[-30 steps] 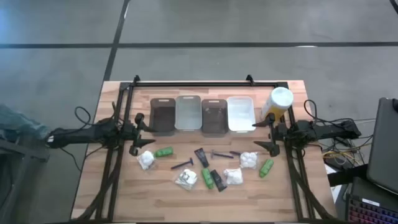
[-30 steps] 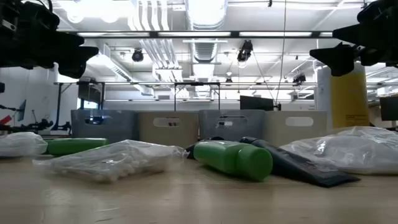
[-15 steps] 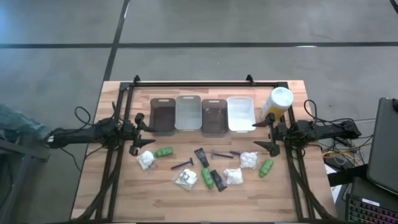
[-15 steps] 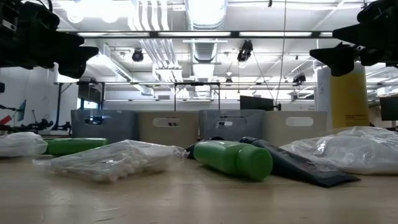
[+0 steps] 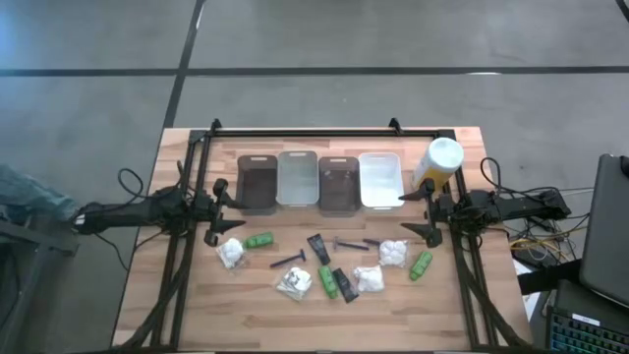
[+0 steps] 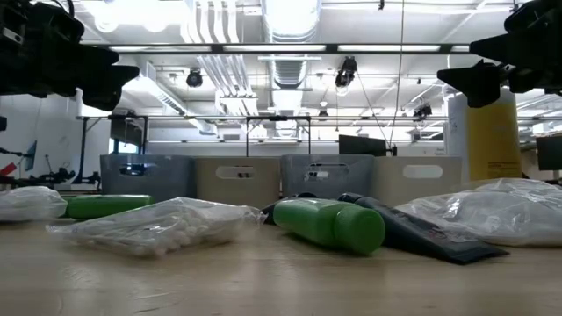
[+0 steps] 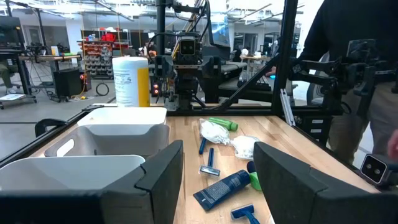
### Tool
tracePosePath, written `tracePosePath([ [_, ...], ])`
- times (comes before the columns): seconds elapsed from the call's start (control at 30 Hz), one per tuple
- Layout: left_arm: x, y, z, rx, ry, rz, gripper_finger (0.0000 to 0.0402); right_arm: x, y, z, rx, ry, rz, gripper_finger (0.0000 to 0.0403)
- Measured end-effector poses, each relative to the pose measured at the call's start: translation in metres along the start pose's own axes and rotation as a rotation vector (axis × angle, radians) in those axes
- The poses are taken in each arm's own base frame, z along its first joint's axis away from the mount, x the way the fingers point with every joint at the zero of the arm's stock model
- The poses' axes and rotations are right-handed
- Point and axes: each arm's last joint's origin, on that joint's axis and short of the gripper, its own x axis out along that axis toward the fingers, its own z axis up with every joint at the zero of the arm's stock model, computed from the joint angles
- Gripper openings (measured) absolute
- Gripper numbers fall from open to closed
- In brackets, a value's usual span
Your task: Pick & Place Travel size toiletries
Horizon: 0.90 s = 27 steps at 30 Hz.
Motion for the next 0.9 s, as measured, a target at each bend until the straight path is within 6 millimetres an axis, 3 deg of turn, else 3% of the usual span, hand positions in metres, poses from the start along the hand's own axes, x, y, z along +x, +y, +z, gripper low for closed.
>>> tracePosePath([
  [0.57,0.0,0.001,0.005,0.017,-0.053,0.046,0.0202,0.0,0.0,0.005,0.003,-0.057,-0.019,0.0368],
  [0.83,-0.006,0.001,0.035,-0.213,-0.379,0.055,0.0202,-0.004,-0.001,0.028,0.329,-0.289,0.011,0.0368],
  [0.9,-0.008,0.001,0.039,-0.231,-0.433,0.041,0.0202,-0.006,-0.001,0.036,0.526,-0.37,0.058,0.0368],
])
